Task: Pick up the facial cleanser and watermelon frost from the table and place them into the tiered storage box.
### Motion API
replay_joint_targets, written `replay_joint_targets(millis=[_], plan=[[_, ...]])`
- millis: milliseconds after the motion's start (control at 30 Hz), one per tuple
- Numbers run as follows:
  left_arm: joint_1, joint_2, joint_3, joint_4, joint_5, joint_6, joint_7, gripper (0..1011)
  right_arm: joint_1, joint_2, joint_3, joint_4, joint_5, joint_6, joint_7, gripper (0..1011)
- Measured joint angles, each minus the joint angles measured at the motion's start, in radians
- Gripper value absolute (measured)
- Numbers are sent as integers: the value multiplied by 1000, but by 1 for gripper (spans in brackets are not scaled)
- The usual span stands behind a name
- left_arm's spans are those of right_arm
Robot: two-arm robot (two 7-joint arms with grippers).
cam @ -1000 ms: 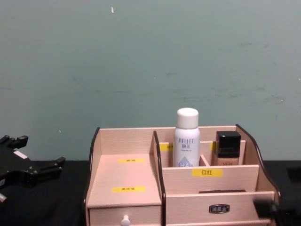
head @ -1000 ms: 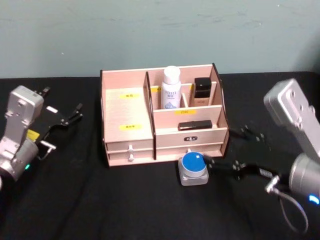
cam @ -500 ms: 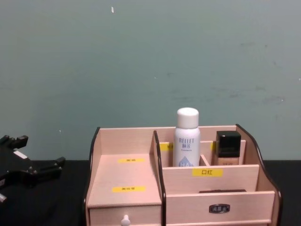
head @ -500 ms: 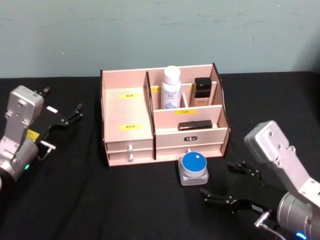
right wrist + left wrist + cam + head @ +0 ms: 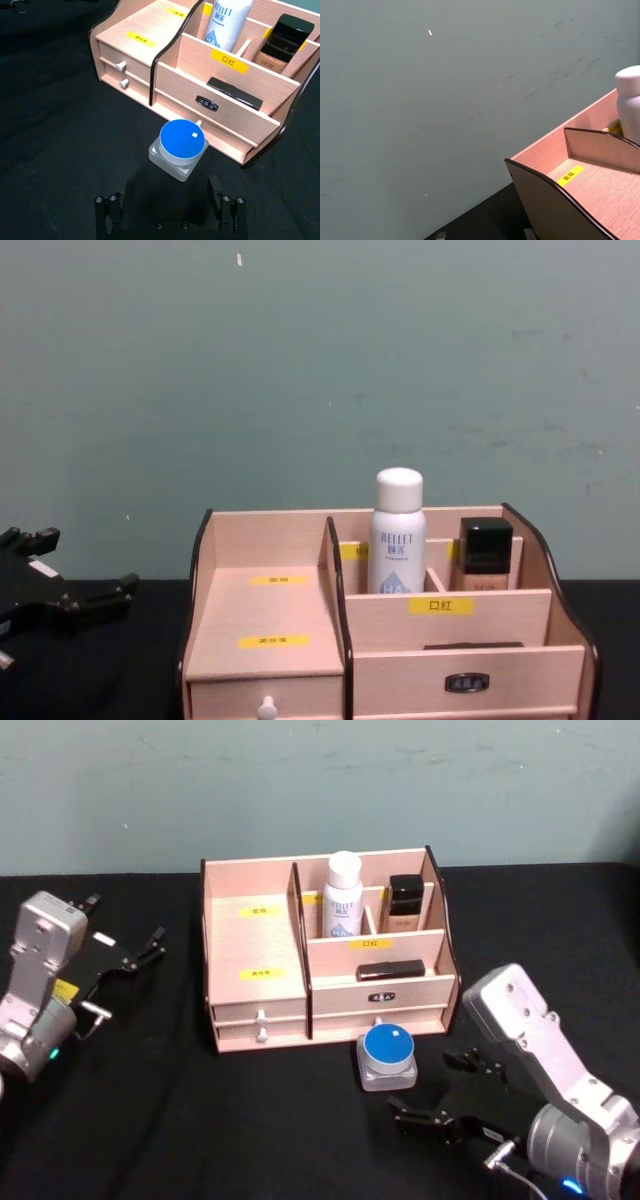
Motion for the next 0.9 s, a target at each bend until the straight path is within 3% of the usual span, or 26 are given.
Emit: replay_joint_targets(millis=[467,900], plan=[[0,0,0,0,0,0,0,1001,77,-93,-52,61,-71,51,-28,1000],[0,0,0,0,0,0,0,1001,125,-163,-64,129,-118,84,-55,1000]])
